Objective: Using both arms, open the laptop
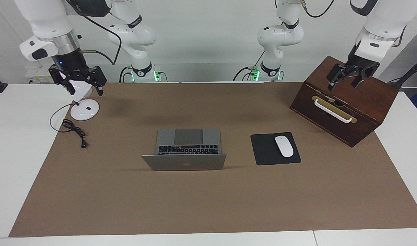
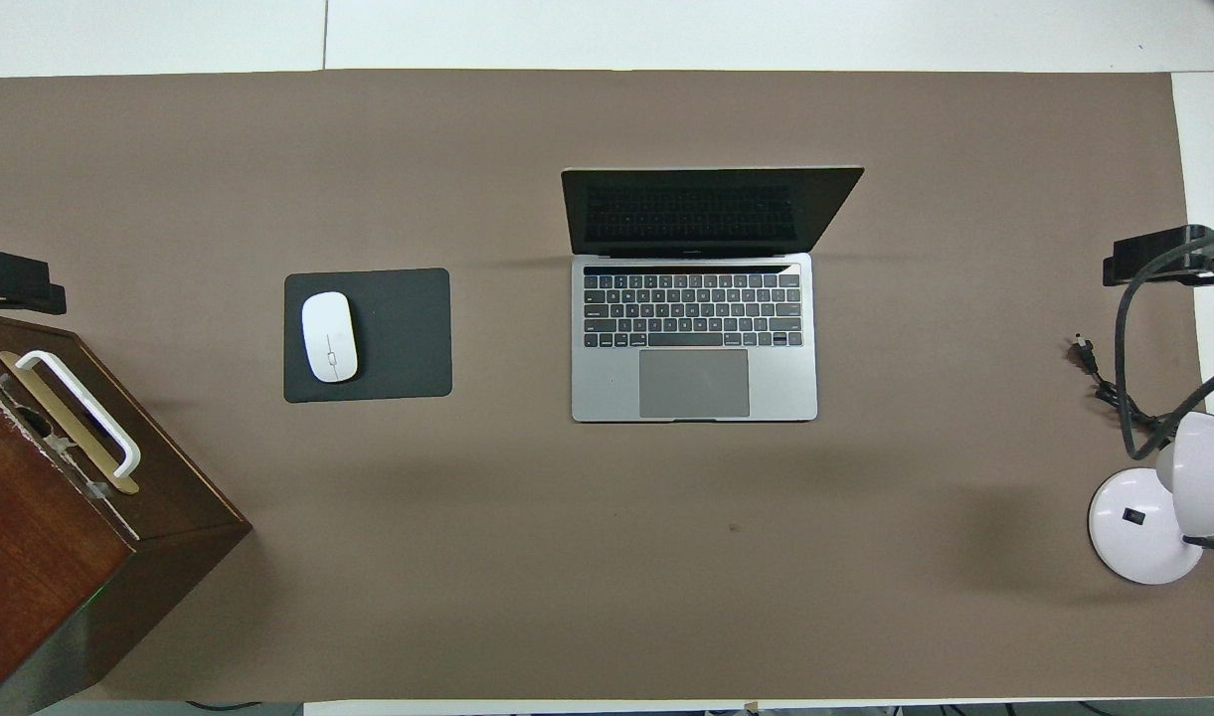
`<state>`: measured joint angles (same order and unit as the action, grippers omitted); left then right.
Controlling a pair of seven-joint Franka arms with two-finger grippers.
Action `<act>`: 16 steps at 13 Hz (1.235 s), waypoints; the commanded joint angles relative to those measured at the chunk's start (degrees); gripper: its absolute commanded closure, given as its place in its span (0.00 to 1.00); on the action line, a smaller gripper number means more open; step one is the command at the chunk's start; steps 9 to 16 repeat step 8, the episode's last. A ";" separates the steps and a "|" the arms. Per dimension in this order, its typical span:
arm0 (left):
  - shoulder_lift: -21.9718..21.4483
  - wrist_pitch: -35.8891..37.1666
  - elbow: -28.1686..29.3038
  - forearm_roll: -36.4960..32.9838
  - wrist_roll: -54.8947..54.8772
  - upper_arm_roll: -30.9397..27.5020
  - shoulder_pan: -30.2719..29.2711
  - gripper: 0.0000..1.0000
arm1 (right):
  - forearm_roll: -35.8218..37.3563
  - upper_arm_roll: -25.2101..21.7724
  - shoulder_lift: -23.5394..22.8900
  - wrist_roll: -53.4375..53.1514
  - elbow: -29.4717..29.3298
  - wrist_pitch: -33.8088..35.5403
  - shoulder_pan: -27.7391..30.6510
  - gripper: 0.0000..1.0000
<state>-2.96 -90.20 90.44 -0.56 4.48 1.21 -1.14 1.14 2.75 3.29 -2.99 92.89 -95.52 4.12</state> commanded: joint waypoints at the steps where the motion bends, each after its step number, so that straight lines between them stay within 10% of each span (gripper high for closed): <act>1: -1.78 -0.33 2.11 -1.03 -0.44 0.02 0.09 0.00 | -0.53 1.03 0.23 1.58 0.19 1.56 1.33 0.00; 16: -1.78 -0.33 2.11 -1.03 -0.44 0.02 0.09 0.00 | -0.62 1.56 0.58 1.50 0.01 6.31 1.33 0.00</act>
